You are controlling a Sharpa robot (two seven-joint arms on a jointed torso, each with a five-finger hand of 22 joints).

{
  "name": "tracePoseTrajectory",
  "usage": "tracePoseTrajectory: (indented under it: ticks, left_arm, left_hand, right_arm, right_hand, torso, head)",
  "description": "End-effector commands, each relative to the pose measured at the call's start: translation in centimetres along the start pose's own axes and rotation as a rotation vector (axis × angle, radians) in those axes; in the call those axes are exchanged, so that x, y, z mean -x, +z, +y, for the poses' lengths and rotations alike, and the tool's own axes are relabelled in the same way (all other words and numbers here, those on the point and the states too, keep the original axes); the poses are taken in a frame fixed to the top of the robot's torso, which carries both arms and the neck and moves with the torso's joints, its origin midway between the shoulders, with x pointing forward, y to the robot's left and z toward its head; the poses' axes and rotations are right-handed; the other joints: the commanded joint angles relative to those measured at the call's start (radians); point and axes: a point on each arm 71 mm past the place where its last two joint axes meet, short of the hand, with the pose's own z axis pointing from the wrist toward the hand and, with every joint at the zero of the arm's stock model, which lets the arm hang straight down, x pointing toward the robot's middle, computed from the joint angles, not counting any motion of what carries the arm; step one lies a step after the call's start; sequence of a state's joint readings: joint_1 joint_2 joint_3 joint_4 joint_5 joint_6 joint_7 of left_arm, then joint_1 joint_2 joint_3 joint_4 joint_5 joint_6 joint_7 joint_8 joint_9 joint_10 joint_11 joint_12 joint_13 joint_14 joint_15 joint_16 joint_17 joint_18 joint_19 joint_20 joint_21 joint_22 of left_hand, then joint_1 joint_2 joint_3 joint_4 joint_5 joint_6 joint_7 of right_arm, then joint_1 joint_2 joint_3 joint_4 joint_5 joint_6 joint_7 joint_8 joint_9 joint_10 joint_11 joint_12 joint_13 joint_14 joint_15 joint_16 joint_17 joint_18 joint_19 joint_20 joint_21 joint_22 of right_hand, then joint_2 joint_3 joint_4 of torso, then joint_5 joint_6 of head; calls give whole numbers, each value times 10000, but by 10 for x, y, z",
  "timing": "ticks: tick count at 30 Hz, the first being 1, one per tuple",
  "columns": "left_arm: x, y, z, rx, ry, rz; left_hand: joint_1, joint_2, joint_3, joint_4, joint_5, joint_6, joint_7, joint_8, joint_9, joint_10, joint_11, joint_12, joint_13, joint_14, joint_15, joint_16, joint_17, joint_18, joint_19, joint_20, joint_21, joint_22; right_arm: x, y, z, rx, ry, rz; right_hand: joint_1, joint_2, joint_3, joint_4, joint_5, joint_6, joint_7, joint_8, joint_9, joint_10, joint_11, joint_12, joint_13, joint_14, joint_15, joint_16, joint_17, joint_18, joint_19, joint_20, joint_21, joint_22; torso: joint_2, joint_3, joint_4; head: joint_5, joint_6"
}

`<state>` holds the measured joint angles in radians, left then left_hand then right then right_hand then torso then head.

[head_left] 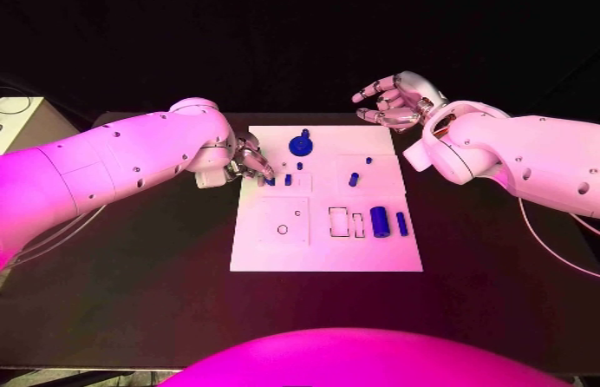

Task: Assemble the parts on the task board

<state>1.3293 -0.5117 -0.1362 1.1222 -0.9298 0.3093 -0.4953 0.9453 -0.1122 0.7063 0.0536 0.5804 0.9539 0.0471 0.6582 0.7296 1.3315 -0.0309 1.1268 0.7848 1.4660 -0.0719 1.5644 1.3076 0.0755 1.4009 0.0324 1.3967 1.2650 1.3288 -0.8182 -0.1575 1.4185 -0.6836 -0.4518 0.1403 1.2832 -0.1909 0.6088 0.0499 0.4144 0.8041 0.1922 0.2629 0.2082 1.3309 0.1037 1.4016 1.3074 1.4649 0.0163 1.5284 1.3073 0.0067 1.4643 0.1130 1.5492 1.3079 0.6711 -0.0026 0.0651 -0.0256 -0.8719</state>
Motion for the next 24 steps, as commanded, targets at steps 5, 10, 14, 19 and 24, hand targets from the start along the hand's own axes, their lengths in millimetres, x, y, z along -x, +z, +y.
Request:
tracePoseTrajectory:
  ticks: [5, 10, 14, 19, 24]
  left_arm:
    - [-8, 3, -10, -428, -60, 129]
    - [-8, 2, -11, -458, -113, 46]
    - [-8, 3, -11, -451, -147, -6]
    - [-7, 3, -10, -409, -177, -51]
    - [-7, 3, -9, -359, -181, -45]
  left_hand:
    - [99, 167, 873, -1154, -113, 10, -74, 32, -37, 85, -11, 9, 6, 1048, -93, 64, 2632, -58, 66, -15, 15, -9]
    - [37, 134, 648, -953, -86, -10, -76, 8, -67, 61, -8, -26, -28, 1048, -94, 64, 2632, -56, 63, -16, -6, -27]
    - [-13, 77, 513, -838, -91, -12, -84, 3, -81, 54, -13, -34, -34, 1048, -96, 64, 2632, -57, 70, -18, -9, -23]
    - [-57, -15, 328, -723, -117, -7, -100, 6, -92, 55, -22, -33, -32, 1048, -102, 64, 2632, -56, 71, -22, -20, -31]
    - [-106, -145, 60, -566, -130, -4, -122, 6, -110, 45, -37, -44, -46, 1048, -114, 64, 2632, -56, 76, -32, -32, -35]
  right_arm:
    - [-1, 0, 1, 126, -41, 21]
    - [-1, 0, 1, 124, -40, 22]
    - [-1, 0, 1, 124, -40, 25]
    - [-1, 0, 1, 123, -39, 24]
    - [-1, 0, 1, 123, -40, 18]
  right_hand:
    - [-123, 16, -20, -56, -20, 82, 22, -63, -1, 31, -5, -4, 270, 846, 27, -57, 1892, 6, 976, 45, -36, 2377]
    - [-134, 25, -16, -65, -17, 84, 22, -64, -1, 27, -5, -7, 264, 844, 27, -62, 1886, 3, 980, 46, -26, 2388]
    - [-134, 25, -16, -65, -17, 84, 22, -64, -1, 27, -5, -7, 264, 844, 27, -62, 1886, 3, 980, 46, -26, 2388]
    - [-134, 25, -16, -65, -17, 84, 22, -64, -1, 27, -5, -7, 264, 844, 27, -62, 1886, 3, 980, 46, -26, 2388]
    - [-134, 25, -16, -65, -17, 84, 22, -64, -1, 27, -5, -7, 264, 844, 27, -62, 1886, 3, 980, 46, -26, 2388]
  torso:
    - [-6, 4, 5]
    - [5, 3, 0]
    - [-3, 9, -3]
    - [5, 4, 0]
    - [5, 4, 0]
  head:
    - [-31, -8]
    - [-27, 13]
    - [-27, -8]
    - [-40, -2]
    - [-39, -6]
